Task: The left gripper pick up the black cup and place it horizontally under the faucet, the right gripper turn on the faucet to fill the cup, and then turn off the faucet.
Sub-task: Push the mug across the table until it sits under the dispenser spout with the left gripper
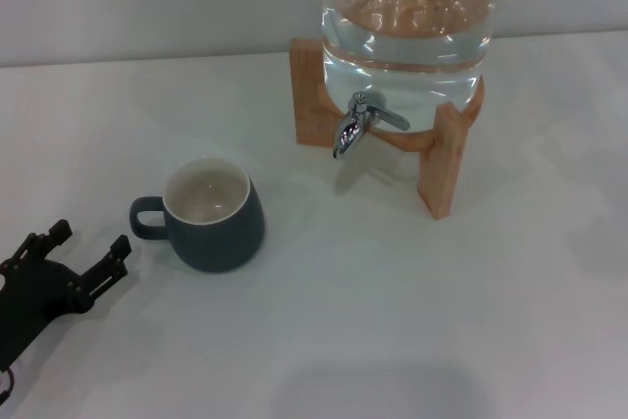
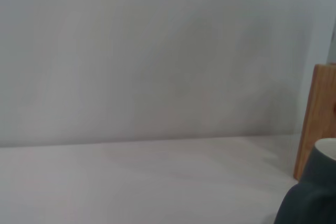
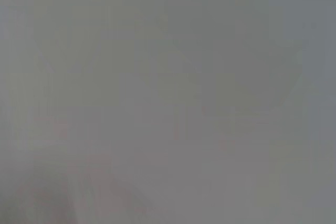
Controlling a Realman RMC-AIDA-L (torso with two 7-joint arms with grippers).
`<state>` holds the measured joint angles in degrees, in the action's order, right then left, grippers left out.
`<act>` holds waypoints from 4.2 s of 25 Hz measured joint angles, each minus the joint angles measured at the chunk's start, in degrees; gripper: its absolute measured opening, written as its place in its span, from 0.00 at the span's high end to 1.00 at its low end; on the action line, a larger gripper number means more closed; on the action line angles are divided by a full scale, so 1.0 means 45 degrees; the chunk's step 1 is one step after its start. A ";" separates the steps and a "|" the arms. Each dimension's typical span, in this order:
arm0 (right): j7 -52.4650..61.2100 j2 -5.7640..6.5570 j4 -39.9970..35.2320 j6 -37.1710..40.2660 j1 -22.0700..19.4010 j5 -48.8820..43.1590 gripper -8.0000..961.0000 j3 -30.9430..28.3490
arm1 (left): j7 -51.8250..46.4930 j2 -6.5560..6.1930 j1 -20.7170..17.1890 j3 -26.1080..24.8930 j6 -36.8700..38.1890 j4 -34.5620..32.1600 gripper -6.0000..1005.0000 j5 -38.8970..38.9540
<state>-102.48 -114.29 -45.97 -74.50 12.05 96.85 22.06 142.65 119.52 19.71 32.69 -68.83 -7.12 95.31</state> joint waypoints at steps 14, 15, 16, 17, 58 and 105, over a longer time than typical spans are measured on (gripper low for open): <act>0.0001 -0.0031 0.0001 0.0013 0.0038 0.0000 0.12 0.0000 | 0.0035 0.0026 0.0382 0.0098 -0.0087 0.0158 0.11 -0.0077; 0.0000 -0.0030 0.0001 0.0022 0.0043 0.0001 0.12 0.0001 | 0.0036 0.0029 0.0378 0.0102 -0.0126 0.0158 0.11 -0.0085; 0.0001 -0.0030 0.0000 0.0026 0.0054 0.0001 0.12 0.0000 | 0.0037 0.0034 0.0358 0.0105 -0.0193 0.0158 0.11 -0.0099; 0.0000 -0.0031 0.0001 0.0030 0.0068 0.0000 0.12 0.0001 | 0.0038 0.0038 0.0336 0.0111 -0.0266 0.0161 0.11 -0.0114; 0.0001 -0.0050 0.0001 0.0069 0.0113 0.0000 0.12 0.0001 | 0.1758 0.0042 0.0289 0.0042 -0.0499 0.0176 0.11 -0.0006; 0.0001 -0.0030 0.0001 0.0039 0.0154 0.0020 0.12 0.0001 | 0.1751 0.0040 0.0990 -0.0001 0.0533 0.0725 0.11 0.0520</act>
<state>-102.48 -114.43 -45.97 -74.32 12.74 96.94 22.06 150.53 119.70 24.16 32.69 -66.43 -3.85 97.64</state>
